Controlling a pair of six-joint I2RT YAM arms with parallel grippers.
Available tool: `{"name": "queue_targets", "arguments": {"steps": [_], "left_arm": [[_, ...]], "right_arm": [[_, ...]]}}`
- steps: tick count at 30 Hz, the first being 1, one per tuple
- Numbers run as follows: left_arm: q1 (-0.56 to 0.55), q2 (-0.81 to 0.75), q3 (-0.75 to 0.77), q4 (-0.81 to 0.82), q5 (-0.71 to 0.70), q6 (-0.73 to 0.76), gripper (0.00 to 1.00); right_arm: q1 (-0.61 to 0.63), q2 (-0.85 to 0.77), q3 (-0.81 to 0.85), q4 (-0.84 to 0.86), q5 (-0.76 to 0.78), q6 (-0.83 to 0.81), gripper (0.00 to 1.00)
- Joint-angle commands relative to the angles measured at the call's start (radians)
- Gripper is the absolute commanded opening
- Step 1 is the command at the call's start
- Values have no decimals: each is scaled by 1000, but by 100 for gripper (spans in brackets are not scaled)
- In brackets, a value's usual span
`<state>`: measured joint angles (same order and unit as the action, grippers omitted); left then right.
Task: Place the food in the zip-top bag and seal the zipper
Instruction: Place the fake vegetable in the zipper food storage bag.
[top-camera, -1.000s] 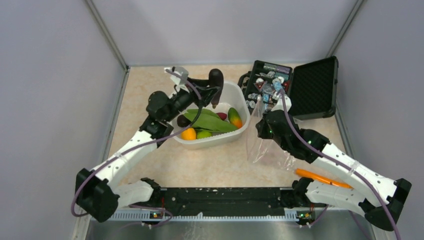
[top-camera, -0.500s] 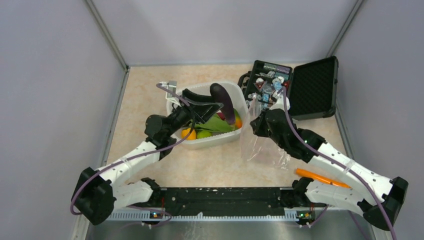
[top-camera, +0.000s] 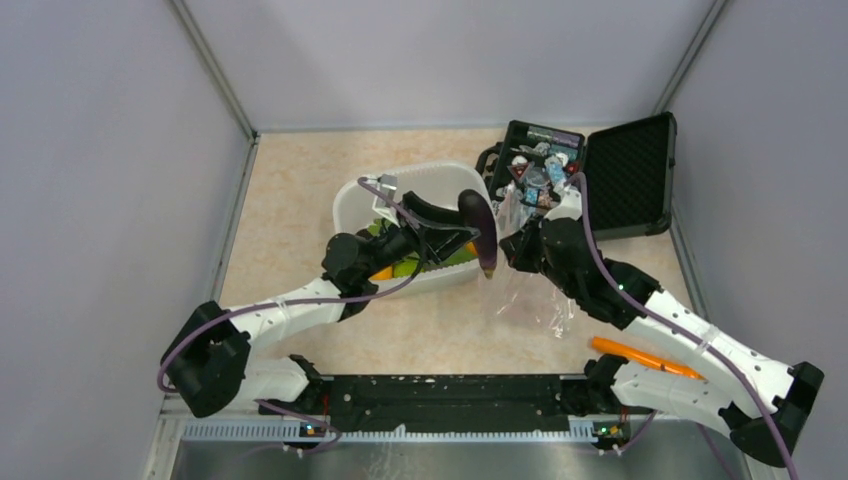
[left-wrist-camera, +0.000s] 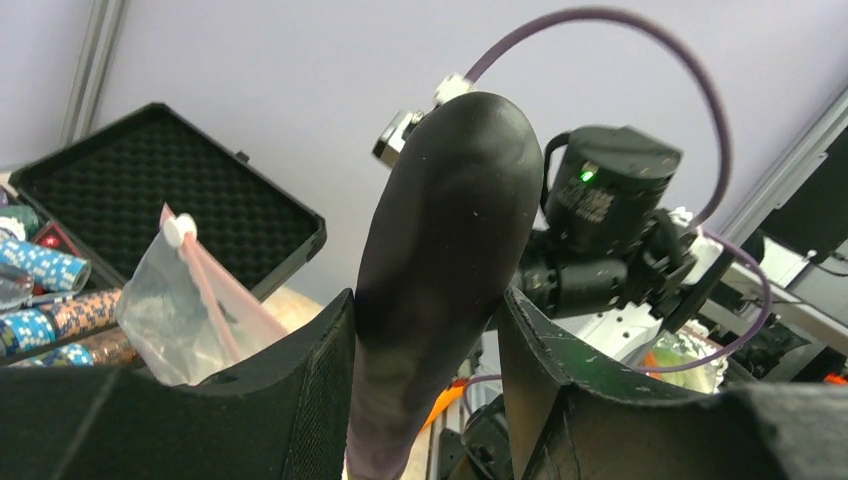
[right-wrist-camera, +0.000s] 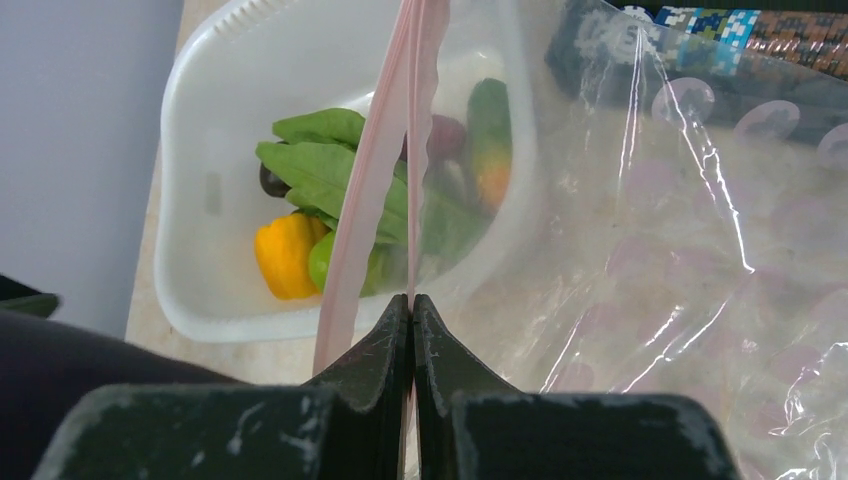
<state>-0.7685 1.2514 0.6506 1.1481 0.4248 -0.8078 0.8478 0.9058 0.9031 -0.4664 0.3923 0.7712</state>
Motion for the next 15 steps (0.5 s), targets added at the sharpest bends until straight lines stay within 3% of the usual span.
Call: {"name": "queue_targets", "arguments": {"steps": [1,4,9,15], "left_arm": [[-31,47,16,77,-26,78,39],[-43,52,29,40,-46,135,39],[-99,-8,33,-188,-164,365,40],[-170,-20,88,-330,-213,538,52]], "right_arm": [[-10,-40,31,38,-20,8,0],[-10,-61,34,30,-19,11,0],[-9,-107,34,21,-6,21,0],[-10,-135,50,12,0,26,0]]}}
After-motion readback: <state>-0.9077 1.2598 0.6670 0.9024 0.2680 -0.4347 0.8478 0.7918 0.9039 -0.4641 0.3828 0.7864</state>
